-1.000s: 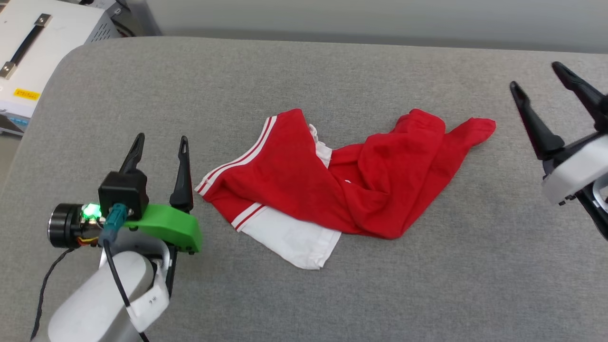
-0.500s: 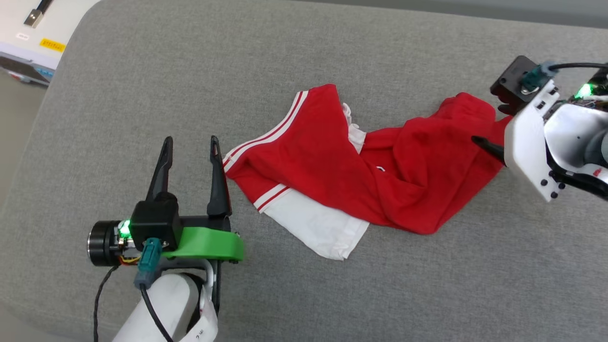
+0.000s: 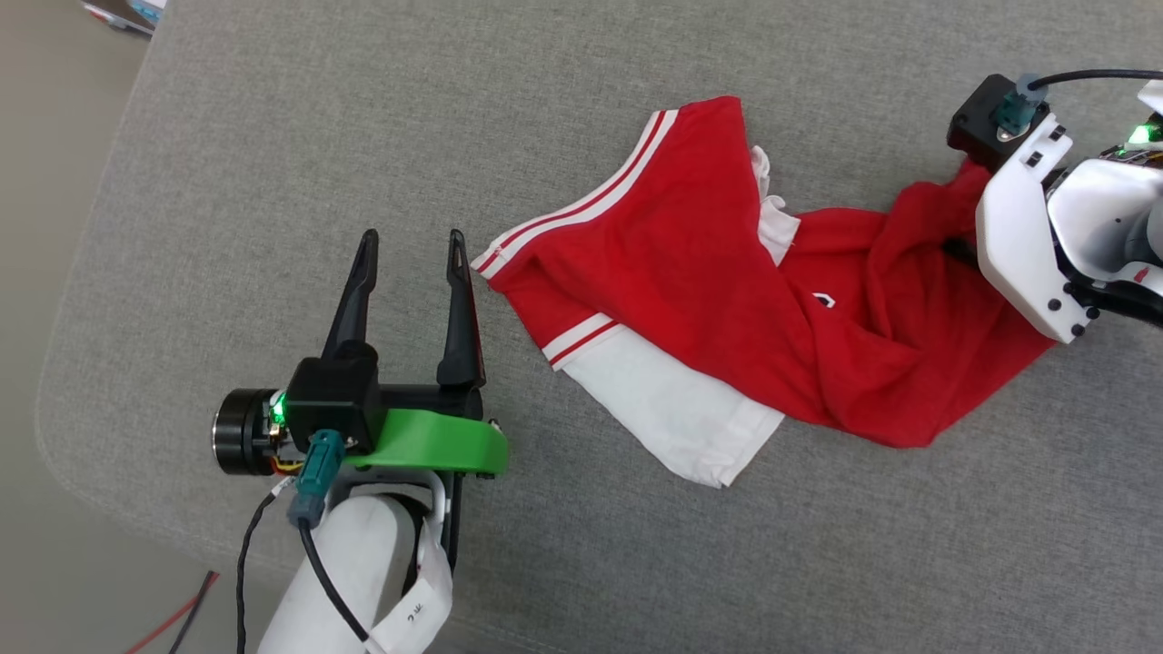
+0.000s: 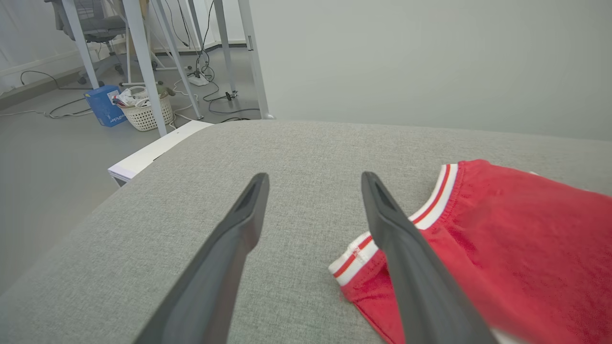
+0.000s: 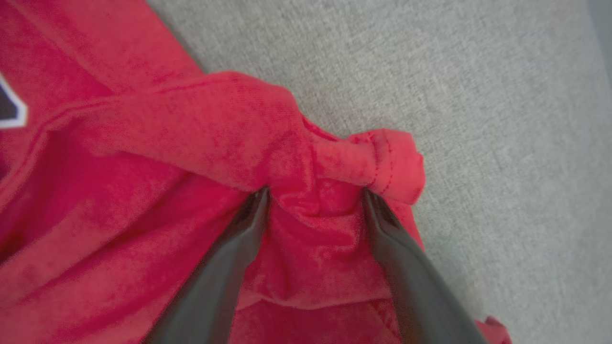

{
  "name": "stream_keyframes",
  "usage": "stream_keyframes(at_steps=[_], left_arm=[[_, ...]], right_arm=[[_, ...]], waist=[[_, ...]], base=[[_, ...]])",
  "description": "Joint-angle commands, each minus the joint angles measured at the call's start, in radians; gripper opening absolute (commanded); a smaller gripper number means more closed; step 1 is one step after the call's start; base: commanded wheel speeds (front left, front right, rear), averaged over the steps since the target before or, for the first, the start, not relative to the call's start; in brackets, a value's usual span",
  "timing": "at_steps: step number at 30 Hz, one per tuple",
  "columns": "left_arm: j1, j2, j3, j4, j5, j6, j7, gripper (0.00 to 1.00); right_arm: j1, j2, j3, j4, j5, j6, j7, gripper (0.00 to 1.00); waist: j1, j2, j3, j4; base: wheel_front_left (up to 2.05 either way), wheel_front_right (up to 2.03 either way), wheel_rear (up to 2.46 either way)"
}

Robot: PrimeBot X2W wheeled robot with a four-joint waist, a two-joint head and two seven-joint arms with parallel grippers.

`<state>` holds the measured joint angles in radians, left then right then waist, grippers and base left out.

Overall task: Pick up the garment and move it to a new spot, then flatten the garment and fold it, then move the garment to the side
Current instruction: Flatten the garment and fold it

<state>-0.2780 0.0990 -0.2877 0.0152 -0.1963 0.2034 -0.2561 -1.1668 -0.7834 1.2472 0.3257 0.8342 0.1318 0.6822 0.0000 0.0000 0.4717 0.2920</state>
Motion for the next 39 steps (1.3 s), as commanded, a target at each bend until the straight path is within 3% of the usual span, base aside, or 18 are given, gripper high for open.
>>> stream_keyframes(at_steps=[1, 2, 3, 8, 13, 18, 24, 30, 35, 39], left_arm=[[-0.009, -0.008, 0.015, 0.004, 0.017, -0.011, -0.006, 1.0], [-0.004, -0.011, 0.027, 0.008, 0.024, -0.018, -0.006, 1.0], [-0.001, -0.014, 0.037, 0.012, 0.029, -0.023, -0.006, 1.0], [0.037, -0.022, 0.081, 0.033, 0.058, -0.056, -0.006, 1.0], [0.085, -0.025, 0.119, 0.044, 0.08, -0.074, -0.006, 1.0], [0.128, -0.028, 0.146, 0.045, 0.096, -0.085, -0.006, 1.0], [0.17, -0.034, 0.164, 0.049, 0.111, -0.101, -0.006, 1.0], [0.191, -0.038, 0.172, 0.047, 0.117, -0.108, -0.006, 1.0], [0.188, -0.041, 0.175, 0.05, 0.12, -0.116, -0.006, 1.0], [0.173, -0.043, 0.167, 0.054, 0.123, -0.123, -0.006, 1.0]], right_arm=[[0.069, 0.016, 0.032, 0.02, 0.014, -0.001, 0.005, 1.0], [0.073, 0.019, 0.032, 0.018, 0.018, -0.001, -0.023, 0.78], [0.072, 0.021, 0.032, 0.019, 0.028, -0.001, -0.052, 0.0], [0.043, 0.008, 0.021, 0.009, 0.094, -0.001, -0.241, 0.0], [0.049, -0.088, -0.021, -0.055, 0.161, -0.001, -0.38, 0.0], [0.105, -0.208, -0.076, -0.135, 0.203, -0.001, -0.44, 0.0], [0.292, -0.383, -0.205, -0.196, 0.303, -0.001, -0.534, 0.0], [0.522, -0.49, -0.287, -0.167, 0.423, -0.001, -0.623, 0.0], [0.706, -0.489, -0.304, -0.115, 0.524, -0.001, -0.687, 0.0], [0.826, -0.393, -0.285, -0.033, 0.566, -0.001, -0.711, 0.0]], waist=[[0.0, 0.0, 0.018, 0.019], [0.0, 0.0, 0.011, 0.011], [0.0, 0.0, 0.003, 0.004], [0.0, 0.0, -0.075, -0.049], [0.0, 0.0, -0.156, -0.106], [0.0, 0.0, -0.203, -0.158], [0.0, 0.0, -0.242, -0.198], [0.0, 0.0, -0.252, -0.223], [0.0, 0.0, -0.243, -0.228], [0.0, 0.0, -0.226, -0.221]], base=[[0.0, 0.0, 0.0], [0.0, 0.0, 0.0], [0.0, 0.0, 0.0], [0.0, 0.0, 0.0], [0.0, 0.0, 0.0], [0.0, 0.0, 0.0], [0.0, 0.0, 0.0], [0.0, 0.0, 0.0], [0.0, 0.0, 0.0], [0.0, 0.0, 0.0]])
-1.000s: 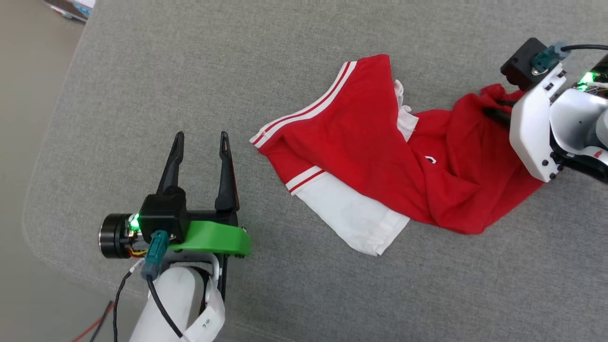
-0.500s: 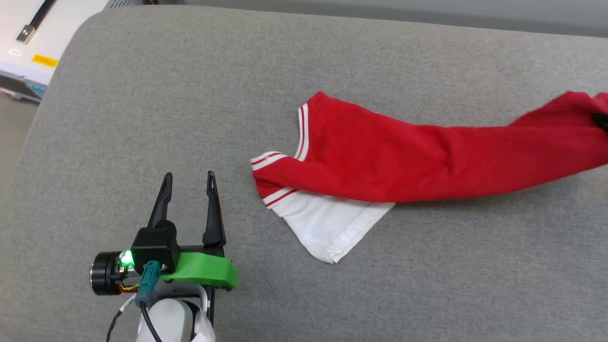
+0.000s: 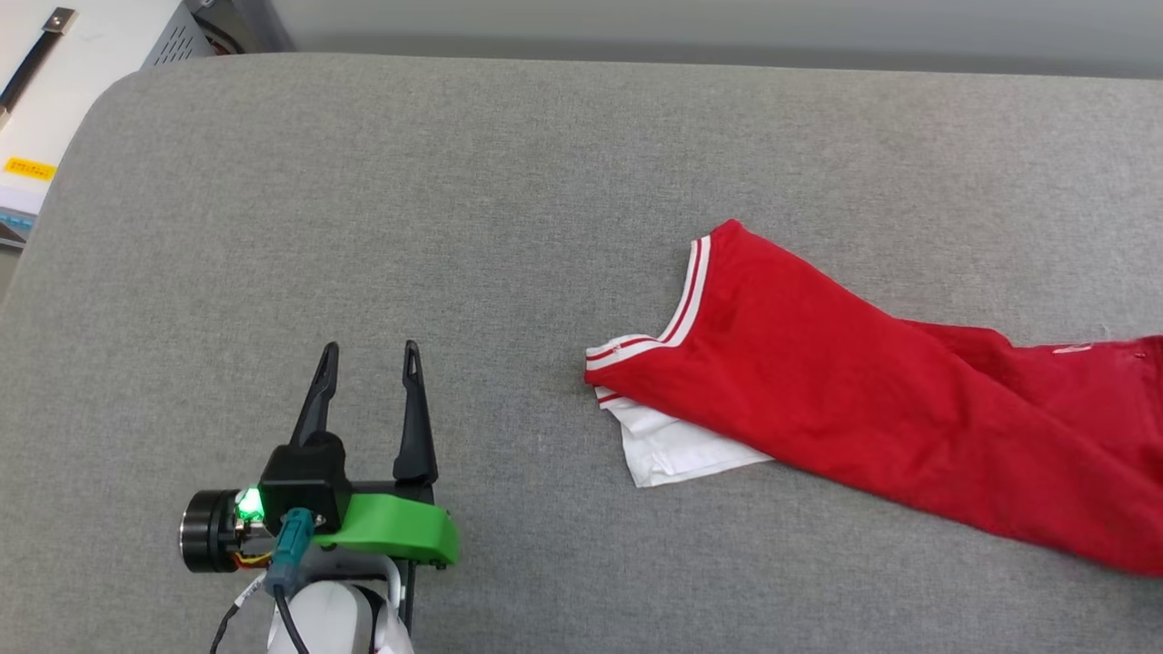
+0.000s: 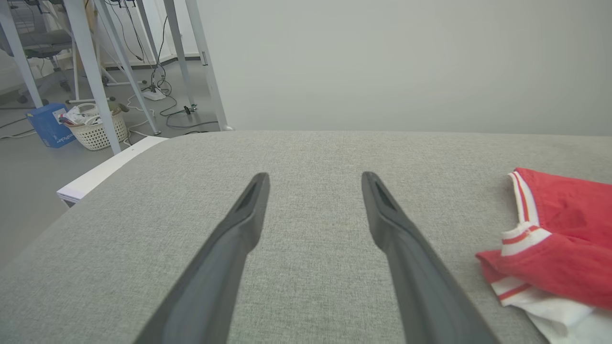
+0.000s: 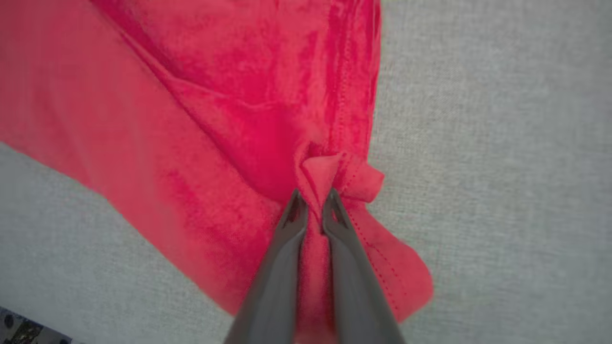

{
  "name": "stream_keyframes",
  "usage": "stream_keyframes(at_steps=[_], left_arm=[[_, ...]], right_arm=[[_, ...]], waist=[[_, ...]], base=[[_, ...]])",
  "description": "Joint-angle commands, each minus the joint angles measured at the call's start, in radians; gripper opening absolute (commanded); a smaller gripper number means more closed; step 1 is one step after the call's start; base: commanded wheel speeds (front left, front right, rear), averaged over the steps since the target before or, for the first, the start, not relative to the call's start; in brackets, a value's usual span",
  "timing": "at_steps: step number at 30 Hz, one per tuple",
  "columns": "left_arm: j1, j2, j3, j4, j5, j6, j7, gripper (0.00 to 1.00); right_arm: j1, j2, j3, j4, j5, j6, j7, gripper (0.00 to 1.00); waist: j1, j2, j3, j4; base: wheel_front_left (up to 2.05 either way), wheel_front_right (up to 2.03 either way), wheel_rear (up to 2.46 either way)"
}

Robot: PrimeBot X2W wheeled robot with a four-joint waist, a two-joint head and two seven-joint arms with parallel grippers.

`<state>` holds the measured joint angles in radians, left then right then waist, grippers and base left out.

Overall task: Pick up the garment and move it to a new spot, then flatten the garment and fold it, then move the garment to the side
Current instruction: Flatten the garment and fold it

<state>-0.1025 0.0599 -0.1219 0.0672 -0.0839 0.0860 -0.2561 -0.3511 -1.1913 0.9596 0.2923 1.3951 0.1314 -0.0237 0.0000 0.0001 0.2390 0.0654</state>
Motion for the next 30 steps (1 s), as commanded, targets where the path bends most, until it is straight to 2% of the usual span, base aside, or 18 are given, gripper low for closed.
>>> stream_keyframes(at_steps=[1, 7, 8, 9, 14, 19, 23, 26, 30], left_arm=[[-0.006, -0.005, -0.001, 0.004, 0.011, -0.007, -0.006, 1.0], [-0.007, -0.007, -0.004, 0.02, 0.011, -0.01, -0.006, 1.0], [-0.003, -0.007, 0.0, 0.023, 0.012, -0.01, -0.006, 1.0], [0.001, -0.007, 0.003, 0.024, 0.013, -0.01, -0.006, 1.0], [0.012, -0.005, 0.013, 0.019, 0.021, -0.02, -0.006, 1.0], [0.0, 0.013, 0.017, 0.005, 0.031, -0.044, -0.006, 1.0], [-0.043, 0.035, 0.025, -0.009, 0.023, -0.081, -0.006, 1.0], [-0.087, 0.057, 0.021, 0.003, 0.002, -0.132, -0.006, 1.0], [-0.178, 0.102, -0.019, 0.032, -0.034, -0.191, 0.028, 1.0]], right_arm=[[0.033, 0.05, 0.009, 0.032, 0.012, -0.001, -0.001, 0.0], [0.052, 0.186, 0.005, 0.172, -0.043, -0.001, -0.023, 0.0], [0.04, 0.199, -0.013, 0.186, -0.06, -0.001, -0.052, 0.37], [0.032, 0.203, -0.027, 0.196, -0.078, -0.001, -0.076, 1.0], [-0.014, 0.21, -0.122, 0.187, -0.2, -0.001, -0.198, 1.0], [-0.031, 0.256, -0.272, 0.144, -0.345, -0.001, -0.233, 1.0], [0.0, 0.357, -0.448, 0.076, -0.5, -0.001, -0.237, 1.0], [0.056, 0.453, -0.58, 0.014, -0.625, -0.001, -0.238, 1.0], [0.132, 0.562, -0.7, -0.063, -0.768, -0.001, -0.222, 1.0]], waist=[[0.0, -0.0001, 0.01, 0.009], [0.0, -0.0001, -0.003, 0.018], [0.0, -0.0001, -0.011, 0.014], [0.0, -0.0001, -0.016, 0.013], [0.0, -0.0001, -0.04, -0.002], [0.0, -0.0001, -0.054, -0.014], [0.0, -0.0001, -0.057, -0.02], [0.0, -0.0001, -0.055, -0.021], [0.0, -0.0001, -0.052, -0.02]], base=[[0.0, 0.0, 0.0], [0.0, 0.0, 0.0], [0.0, 0.0, 0.0], [0.0, 0.0, 0.0], [0.0, 0.0, 0.0], [0.0, 0.0, 0.0], [0.0, 0.0, 0.0], [0.0, 0.0, 0.0], [0.0, 0.0, 0.0]])
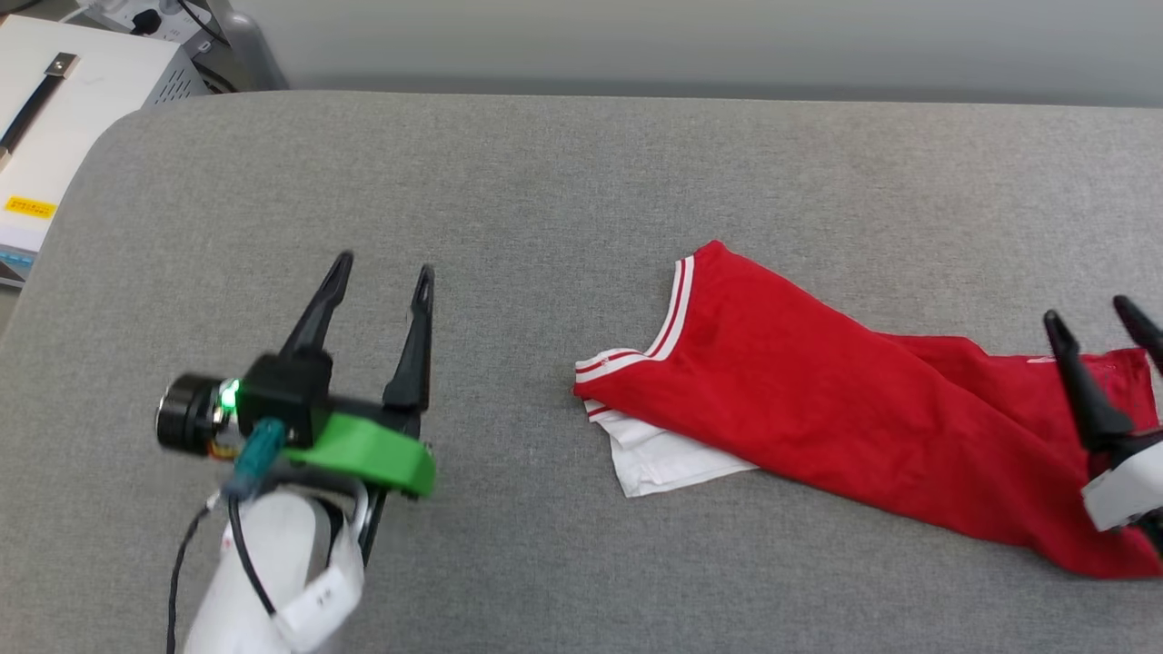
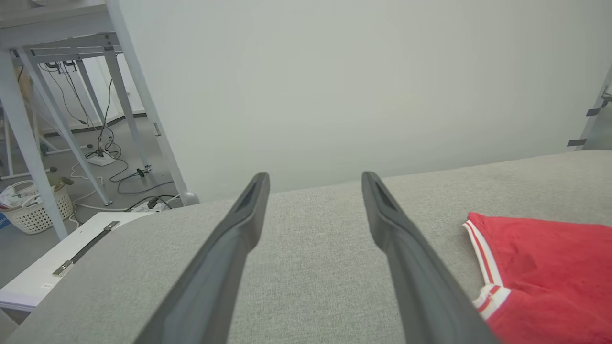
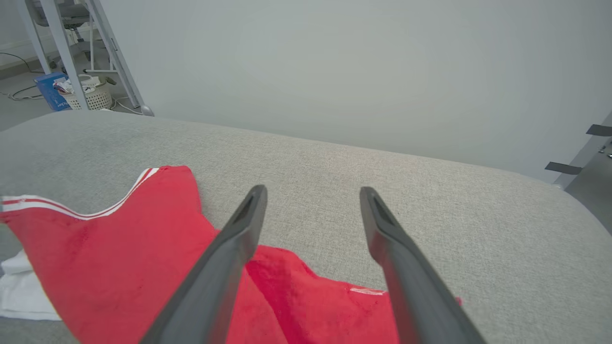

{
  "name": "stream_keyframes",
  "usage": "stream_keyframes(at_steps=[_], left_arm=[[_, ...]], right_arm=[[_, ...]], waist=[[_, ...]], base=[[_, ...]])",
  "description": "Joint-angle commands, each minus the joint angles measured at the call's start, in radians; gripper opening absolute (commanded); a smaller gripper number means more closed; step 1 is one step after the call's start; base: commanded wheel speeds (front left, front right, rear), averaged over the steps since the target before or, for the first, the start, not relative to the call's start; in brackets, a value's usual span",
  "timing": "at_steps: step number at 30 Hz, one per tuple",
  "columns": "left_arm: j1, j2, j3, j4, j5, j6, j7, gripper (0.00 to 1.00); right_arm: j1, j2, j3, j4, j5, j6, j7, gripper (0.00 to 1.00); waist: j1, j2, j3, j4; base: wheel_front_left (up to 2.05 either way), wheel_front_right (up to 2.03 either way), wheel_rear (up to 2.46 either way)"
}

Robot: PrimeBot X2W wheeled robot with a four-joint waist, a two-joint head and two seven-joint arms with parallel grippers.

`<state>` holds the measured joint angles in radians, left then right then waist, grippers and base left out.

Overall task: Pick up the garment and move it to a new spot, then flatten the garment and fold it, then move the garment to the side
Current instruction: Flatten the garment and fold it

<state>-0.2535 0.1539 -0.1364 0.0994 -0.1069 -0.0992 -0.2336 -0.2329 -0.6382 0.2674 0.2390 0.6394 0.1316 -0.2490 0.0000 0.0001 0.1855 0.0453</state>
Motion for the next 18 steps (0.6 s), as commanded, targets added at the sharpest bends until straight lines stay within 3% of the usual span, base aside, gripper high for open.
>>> stream_keyframes(at_steps=[1, 5, 11, 12, 18], left_arm=[[-0.051, 0.018, -0.018, 0.0, -0.028, -0.015, 0.03, 1.0], [-0.174, 0.092, -0.123, -0.005, -0.142, -0.03, 0.206, 1.0], [-0.362, 0.233, -0.351, -0.051, -0.408, -0.031, 0.51, 1.0], [-0.447, 0.279, -0.465, -0.058, -0.514, -0.031, 0.66, 1.0], [-0.555, 0.346, -0.693, -0.062, -0.655, -0.031, 0.885, 1.0]], right_arm=[[0.027, 0.031, -0.026, -0.028, -0.037, -0.001, 0.015, 1.0], [0.069, 0.105, -0.087, -0.107, -0.119, -0.001, 0.075, 1.0], [0.087, 0.168, -0.125, -0.187, -0.183, -0.001, 0.14, 1.0], [0.079, 0.185, -0.125, -0.209, -0.2, -0.001, 0.155, 1.0], [0.05, 0.194, -0.113, -0.223, -0.21, -0.001, 0.167, 1.0]], waist=[[0.0, -0.0001, 0.003, 0.0], [0.0, -0.0001, 0.015, -0.003], [0.0, -0.0001, 0.042, -0.016], [0.0, -0.0001, 0.059, -0.029], [0.0, -0.0001, 0.097, -0.063]], base=[[0.0, 0.0, 0.0], [0.0, 0.0, 0.0], [0.0, 0.0, 0.0], [0.0, 0.0, 0.0], [0.0, 0.0, 0.0]])
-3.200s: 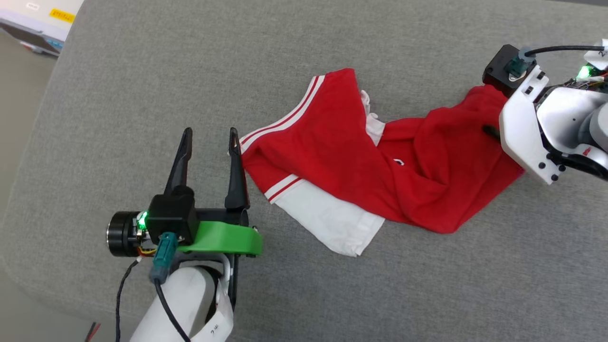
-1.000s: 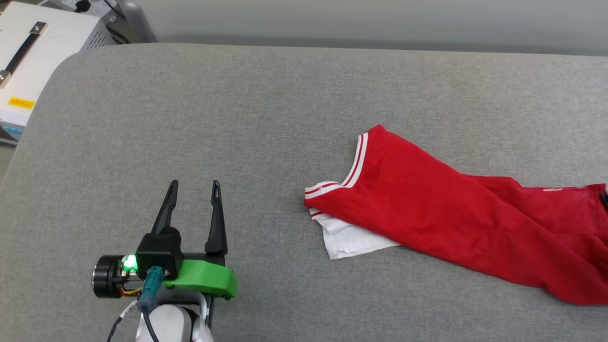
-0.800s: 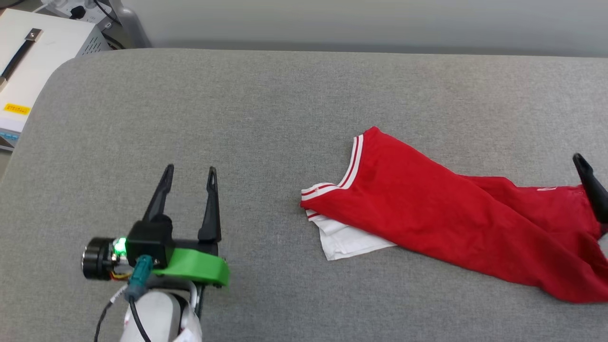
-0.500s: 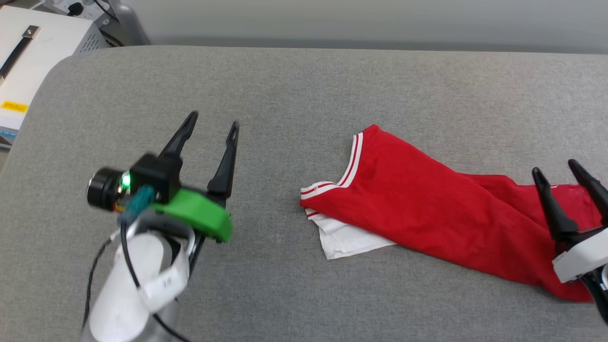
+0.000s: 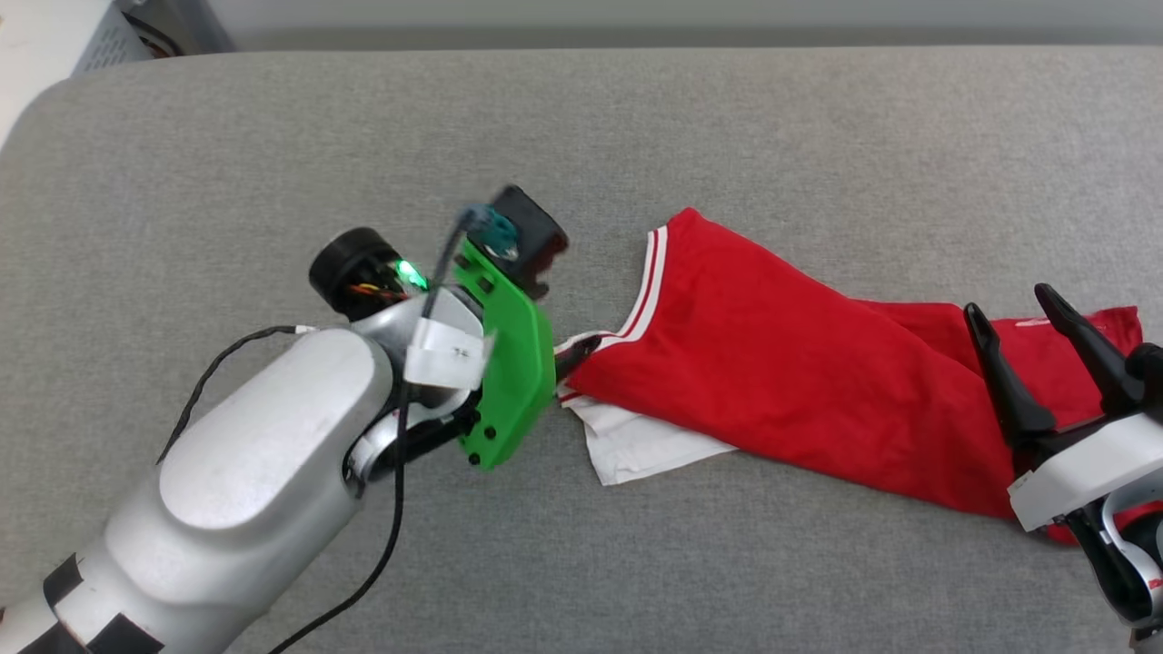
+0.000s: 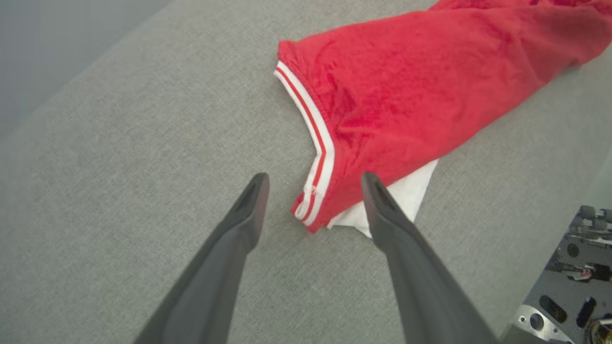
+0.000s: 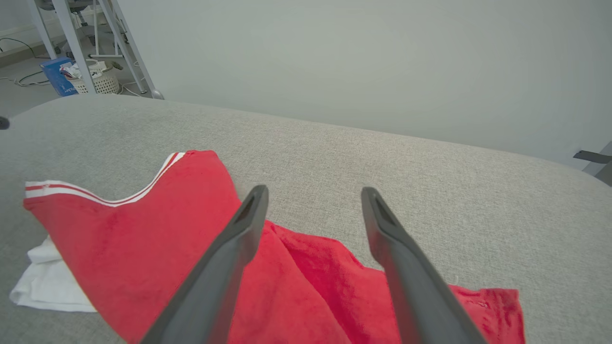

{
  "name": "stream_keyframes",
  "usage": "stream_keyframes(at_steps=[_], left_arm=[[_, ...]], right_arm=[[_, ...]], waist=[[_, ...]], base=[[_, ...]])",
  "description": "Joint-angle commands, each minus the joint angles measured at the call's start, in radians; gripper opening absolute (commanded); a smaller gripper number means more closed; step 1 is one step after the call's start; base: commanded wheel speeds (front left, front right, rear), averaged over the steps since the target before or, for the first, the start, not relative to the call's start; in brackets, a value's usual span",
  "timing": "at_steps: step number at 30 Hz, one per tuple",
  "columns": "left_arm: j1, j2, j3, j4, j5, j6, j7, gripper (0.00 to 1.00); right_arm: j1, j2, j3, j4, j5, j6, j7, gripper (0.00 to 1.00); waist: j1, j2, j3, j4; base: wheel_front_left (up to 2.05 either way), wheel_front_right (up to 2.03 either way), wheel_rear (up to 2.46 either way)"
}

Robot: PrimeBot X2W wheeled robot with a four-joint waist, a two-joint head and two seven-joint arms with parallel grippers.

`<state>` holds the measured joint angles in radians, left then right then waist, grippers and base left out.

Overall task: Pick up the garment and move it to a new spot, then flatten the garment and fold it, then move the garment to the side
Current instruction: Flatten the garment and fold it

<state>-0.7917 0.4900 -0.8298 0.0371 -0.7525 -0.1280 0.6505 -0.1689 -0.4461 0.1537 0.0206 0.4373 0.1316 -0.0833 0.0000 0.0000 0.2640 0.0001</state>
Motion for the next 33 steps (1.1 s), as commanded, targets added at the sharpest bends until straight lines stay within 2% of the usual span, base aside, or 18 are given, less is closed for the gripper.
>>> stream_keyframes(at_steps=[1, 5, 7, 8, 16, 17, 18, 20, 24, 28, 33], left_arm=[[-0.028, 0.018, -0.03, 0.005, -0.026, -0.003, 0.018, 1.0], [-0.057, 0.047, -0.125, 0.045, -0.054, -0.003, 0.042, 1.0], [-0.065, 0.052, -0.152, 0.071, -0.061, -0.003, 0.028, 1.0], [-0.082, 0.052, -0.195, 0.114, -0.053, -0.003, 0.004, 1.0], [-0.114, 0.014, -0.287, 0.23, -0.062, -0.003, -0.093, 0.98], [-0.115, 0.013, -0.307, 0.237, -0.07, -0.003, -0.098, 0.3], [-0.116, 0.014, -0.32, 0.241, -0.076, -0.003, -0.108, 0.0], [-0.119, 0.019, -0.338, 0.252, -0.086, -0.003, -0.138, 0.0], [-0.096, 0.041, -0.308, 0.229, -0.148, -0.003, -0.229, 0.0], [-0.058, 0.13, -0.261, 0.149, -0.217, 0.002, -0.252, 0.0], [-0.022, 0.271, -0.205, 0.055, -0.278, 0.049, -0.234, 0.0]], right_arm=[[-0.02, 0.003, 0.0, -0.005, -0.008, -0.001, 0.001, 1.0], [-0.04, 0.007, 0.009, -0.003, -0.005, -0.001, -0.003, 1.0], [-0.052, 0.01, 0.013, 0.002, -0.002, -0.001, -0.006, 1.0], [-0.07, 0.012, 0.024, 0.015, 0.002, -0.001, -0.013, 1.0], [-0.112, 0.011, 0.061, 0.069, 0.012, -0.001, -0.044, 1.0], [-0.112, 0.009, 0.064, 0.078, 0.012, -0.001, -0.048, 1.0], [-0.111, 0.006, 0.066, 0.086, 0.012, -0.001, -0.051, 1.0], [-0.108, 0.003, 0.067, 0.105, 0.011, -0.001, -0.059, 1.0], [-0.09, 0.001, 0.073, 0.131, 0.018, -0.001, -0.066, 1.0], [-0.063, -0.003, 0.068, 0.148, 0.028, -0.001, -0.07, 1.0], [-0.047, -0.005, 0.072, 0.154, 0.035, -0.001, -0.071, 1.0]], waist=[[0.0, 0.0, 0.027, -0.025], [0.0, 0.0, 0.063, -0.052], [0.0, 0.0, 0.085, -0.064], [0.0, 0.0, 0.118, -0.078], [0.0, 0.0, 0.177, -0.089], [0.0, 0.0, 0.175, -0.085], [0.0, 0.0, 0.171, -0.081], [0.0, 0.0, 0.156, -0.069], [0.0, 0.0, 0.11, -0.046], [0.0, 0.0, 0.072, -0.017], [0.0, 0.0, 0.06, 0.005]], base=[[0.0, 0.0, 0.0], [0.0, 0.0, 0.0], [0.0, 0.0, 0.0], [0.0, 0.0, 0.0], [0.0, 0.0, 0.0], [0.0, 0.0, 0.0], [0.0, 0.0, 0.0], [0.0, 0.0, 0.0], [0.0, 0.0, 0.0], [0.0, 0.0, 0.0], [0.0, 0.0, 0.0]])
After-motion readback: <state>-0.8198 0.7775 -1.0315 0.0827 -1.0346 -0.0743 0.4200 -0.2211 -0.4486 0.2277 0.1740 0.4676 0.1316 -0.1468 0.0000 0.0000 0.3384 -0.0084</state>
